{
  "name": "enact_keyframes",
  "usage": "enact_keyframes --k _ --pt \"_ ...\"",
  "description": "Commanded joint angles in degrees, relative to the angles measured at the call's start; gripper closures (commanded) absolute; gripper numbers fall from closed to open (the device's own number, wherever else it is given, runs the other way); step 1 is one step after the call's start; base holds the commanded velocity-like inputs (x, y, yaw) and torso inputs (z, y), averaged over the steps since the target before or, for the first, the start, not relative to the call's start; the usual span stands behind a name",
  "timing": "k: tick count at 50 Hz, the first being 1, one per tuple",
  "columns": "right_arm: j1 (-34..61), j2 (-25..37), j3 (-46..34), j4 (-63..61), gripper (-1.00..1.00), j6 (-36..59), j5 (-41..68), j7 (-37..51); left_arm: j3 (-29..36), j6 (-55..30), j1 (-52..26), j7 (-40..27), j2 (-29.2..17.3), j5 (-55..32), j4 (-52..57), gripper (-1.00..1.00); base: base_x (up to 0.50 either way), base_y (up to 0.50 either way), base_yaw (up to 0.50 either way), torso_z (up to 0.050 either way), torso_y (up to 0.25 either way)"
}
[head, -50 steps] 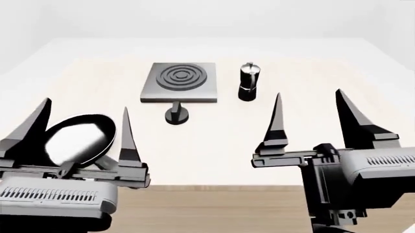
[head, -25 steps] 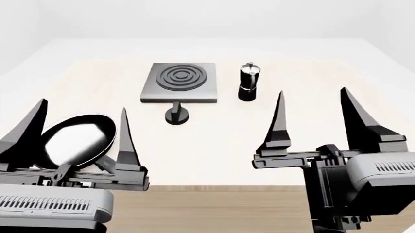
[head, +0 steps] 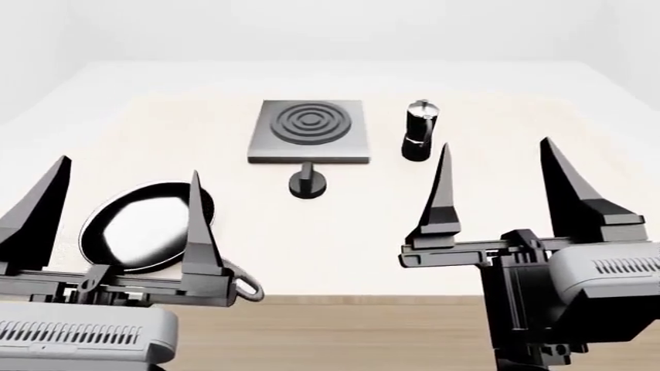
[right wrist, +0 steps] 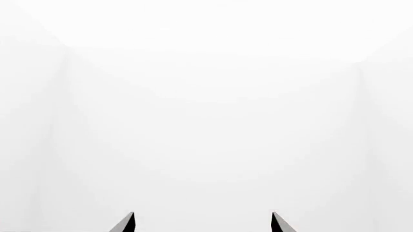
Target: Turn on the stove and put the moka pot on it.
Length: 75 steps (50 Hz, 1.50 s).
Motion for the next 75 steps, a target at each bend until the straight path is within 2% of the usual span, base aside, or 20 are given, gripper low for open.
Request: enact_keyframes --k 1,24,75 --pt "-0.19 0.44 -0.47 0.25 -1.00 -0.32 0.28 0.57 -0.34 0.33 0.06 0.41 0.36 0.01 -0.04 -1.00 0.00 0.13 0.00 0.000 0.000" --pt "-0.81 1.18 -1.14 1.25 -1.00 -1.33 1.23 1.40 -0.51 0.11 -0.16 1.70 1.36 0.51 0.14 -1.00 0.00 0.05 0.00 0.000 0.000" --pt "-0.77 2.92 -2.46 1.33 -1.00 -2.36 2.51 3.19 0.43 0.26 0.49 -0.80 -0.54 -0.63 -0.21 -1.00 0.07 0.00 0.00 0.000 0.000"
